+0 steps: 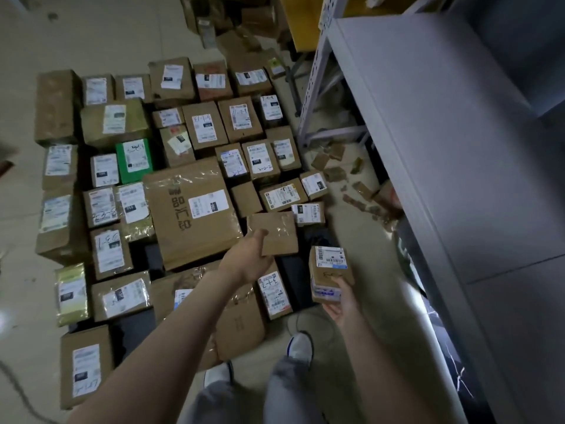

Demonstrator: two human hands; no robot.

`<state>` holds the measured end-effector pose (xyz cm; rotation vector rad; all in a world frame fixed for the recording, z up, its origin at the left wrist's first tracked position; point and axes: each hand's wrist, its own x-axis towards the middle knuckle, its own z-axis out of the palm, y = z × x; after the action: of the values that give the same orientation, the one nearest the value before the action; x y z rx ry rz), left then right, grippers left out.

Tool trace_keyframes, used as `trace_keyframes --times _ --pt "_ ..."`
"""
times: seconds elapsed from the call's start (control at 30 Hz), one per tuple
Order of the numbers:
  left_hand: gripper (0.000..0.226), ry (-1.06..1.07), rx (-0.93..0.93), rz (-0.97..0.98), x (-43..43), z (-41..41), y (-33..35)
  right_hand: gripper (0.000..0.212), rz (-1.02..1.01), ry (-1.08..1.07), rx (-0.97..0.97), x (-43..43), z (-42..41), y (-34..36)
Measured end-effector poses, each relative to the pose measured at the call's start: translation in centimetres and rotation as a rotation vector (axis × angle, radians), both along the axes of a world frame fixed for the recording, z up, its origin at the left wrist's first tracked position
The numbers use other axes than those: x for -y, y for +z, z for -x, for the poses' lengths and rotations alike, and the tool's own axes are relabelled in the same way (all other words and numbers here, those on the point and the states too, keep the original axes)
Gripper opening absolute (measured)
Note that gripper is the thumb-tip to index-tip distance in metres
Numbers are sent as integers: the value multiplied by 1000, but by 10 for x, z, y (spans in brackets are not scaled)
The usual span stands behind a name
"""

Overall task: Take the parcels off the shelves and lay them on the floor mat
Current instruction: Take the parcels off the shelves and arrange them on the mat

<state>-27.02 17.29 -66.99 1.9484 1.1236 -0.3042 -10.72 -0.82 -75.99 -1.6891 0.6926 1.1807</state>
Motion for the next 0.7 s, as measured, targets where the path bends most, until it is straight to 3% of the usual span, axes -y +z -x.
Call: trace_keyframes --times 0.13,0.4,0.57,0.7 --pt "62 22 -22 56 3 -13 -51 58 95 56 -36 12 -1 -54" --pt "53 88 31 117 24 -32 -146 42 11 123 -117 7 2 -166" --pt "51 133 79 145 31 -27 -174 47 -13 102 -113 -3 7 -221" --pt "41 170 142 160 32 -22 -177 39 84 136 -16 -12 6 -246"
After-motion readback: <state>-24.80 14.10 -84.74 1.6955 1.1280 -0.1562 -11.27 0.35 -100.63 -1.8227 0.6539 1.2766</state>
